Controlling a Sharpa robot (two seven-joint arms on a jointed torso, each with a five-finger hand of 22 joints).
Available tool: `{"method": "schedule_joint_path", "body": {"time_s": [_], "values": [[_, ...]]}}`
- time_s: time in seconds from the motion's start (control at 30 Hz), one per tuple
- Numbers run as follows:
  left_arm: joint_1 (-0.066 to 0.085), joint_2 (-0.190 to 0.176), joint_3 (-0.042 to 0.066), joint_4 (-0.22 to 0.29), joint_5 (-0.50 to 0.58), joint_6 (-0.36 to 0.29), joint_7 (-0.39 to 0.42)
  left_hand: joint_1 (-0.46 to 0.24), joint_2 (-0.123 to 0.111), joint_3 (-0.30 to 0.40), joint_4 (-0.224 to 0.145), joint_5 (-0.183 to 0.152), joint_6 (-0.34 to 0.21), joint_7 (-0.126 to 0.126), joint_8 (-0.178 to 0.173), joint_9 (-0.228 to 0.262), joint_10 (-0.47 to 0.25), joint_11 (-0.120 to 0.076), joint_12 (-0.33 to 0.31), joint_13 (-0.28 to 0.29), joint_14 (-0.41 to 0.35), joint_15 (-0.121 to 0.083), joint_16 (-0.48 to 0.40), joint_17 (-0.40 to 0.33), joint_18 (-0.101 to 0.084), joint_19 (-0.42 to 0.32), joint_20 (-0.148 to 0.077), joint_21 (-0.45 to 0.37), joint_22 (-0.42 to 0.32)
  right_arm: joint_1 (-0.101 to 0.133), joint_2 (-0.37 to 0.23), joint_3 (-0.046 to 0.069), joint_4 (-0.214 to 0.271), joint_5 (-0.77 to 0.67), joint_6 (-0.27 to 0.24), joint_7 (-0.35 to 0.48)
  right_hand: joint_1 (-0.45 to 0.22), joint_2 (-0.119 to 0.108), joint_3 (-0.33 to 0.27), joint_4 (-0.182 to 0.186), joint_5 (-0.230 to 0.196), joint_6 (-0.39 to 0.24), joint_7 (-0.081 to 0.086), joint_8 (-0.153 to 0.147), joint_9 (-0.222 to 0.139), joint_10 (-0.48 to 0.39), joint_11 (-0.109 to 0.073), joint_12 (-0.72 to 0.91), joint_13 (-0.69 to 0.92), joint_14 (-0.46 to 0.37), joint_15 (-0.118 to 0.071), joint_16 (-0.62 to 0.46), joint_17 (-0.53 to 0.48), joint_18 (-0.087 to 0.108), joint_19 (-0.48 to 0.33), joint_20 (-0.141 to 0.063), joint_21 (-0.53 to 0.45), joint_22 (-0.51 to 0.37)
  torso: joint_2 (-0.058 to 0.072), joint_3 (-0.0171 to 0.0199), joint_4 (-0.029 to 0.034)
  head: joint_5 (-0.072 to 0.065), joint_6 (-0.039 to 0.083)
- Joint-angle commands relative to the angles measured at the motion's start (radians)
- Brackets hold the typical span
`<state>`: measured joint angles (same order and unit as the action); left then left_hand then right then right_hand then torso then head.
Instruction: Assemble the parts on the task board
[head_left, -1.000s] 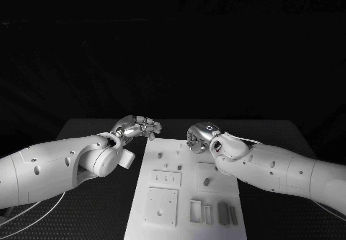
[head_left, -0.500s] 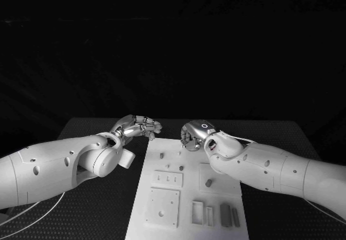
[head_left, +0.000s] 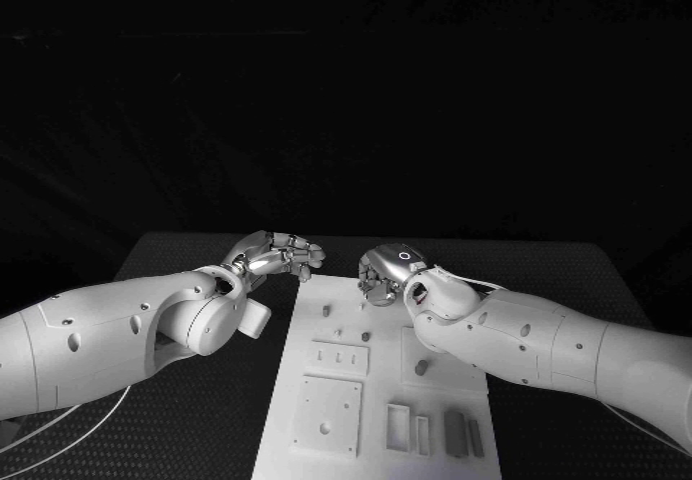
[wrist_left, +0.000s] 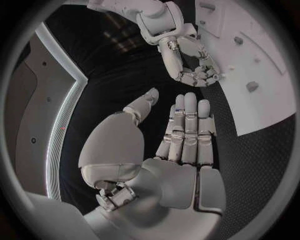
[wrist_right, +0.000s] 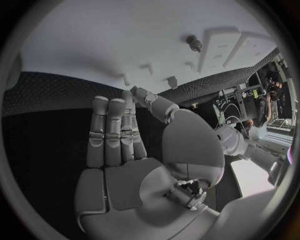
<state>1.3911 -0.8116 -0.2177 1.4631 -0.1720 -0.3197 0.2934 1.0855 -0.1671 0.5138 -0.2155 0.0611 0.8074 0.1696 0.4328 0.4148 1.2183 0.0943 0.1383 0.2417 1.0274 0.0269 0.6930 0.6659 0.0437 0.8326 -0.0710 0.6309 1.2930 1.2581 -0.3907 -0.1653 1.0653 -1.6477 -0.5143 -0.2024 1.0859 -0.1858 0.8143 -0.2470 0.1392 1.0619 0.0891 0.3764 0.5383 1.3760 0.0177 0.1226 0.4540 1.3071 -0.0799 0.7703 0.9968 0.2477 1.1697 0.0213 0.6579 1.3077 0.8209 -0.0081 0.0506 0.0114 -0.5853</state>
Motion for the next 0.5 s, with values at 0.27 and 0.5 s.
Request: {"method": "schedule_joint_path", "body": {"time_s": [0.27,0.5], "values": [[0.002,0.004,0.001,0.000,-0.004,0.005,0.008,-0.002,-0.001,0.005,-0.001,-0.006,-0.002,0.003,-0.008,0.002,-0.003,0.002,-0.007,0.002,-0.009,0.000,-0.001,-0.001,0.019,-0.005,-0.001,0.006,-0.001,-0.001,0.004,0.000,-0.011,-0.003,-0.004,0.007,-0.001,0.004,0.005,0.000,-0.004,0.008,0.000,0.000,0.014,0.007,0.003,-0.005,0.002,0.000,-0.006,0.004,-0.002,0.014,0.001,-0.008,0.002,0.020,0.016,-0.0026,0.0078,-0.002,0.002],[0.002,0.007,0.001,-0.006,-0.004,0.006,0.008,-0.002,-0.001,0.005,-0.001,-0.006,-0.001,0.003,-0.008,0.002,-0.003,0.002,-0.008,0.002,-0.009,0.000,-0.001,-0.002,0.019,-0.005,-0.001,0.006,-0.001,-0.001,-0.004,0.000,-0.013,-0.006,-0.005,0.002,-0.001,0.004,0.006,0.000,-0.005,0.008,0.000,0.000,0.015,0.007,0.003,-0.006,0.003,0.000,-0.006,0.005,-0.002,0.014,0.001,-0.008,0.003,0.020,0.017,-0.0038,0.0040,-0.003,-0.001]]}}
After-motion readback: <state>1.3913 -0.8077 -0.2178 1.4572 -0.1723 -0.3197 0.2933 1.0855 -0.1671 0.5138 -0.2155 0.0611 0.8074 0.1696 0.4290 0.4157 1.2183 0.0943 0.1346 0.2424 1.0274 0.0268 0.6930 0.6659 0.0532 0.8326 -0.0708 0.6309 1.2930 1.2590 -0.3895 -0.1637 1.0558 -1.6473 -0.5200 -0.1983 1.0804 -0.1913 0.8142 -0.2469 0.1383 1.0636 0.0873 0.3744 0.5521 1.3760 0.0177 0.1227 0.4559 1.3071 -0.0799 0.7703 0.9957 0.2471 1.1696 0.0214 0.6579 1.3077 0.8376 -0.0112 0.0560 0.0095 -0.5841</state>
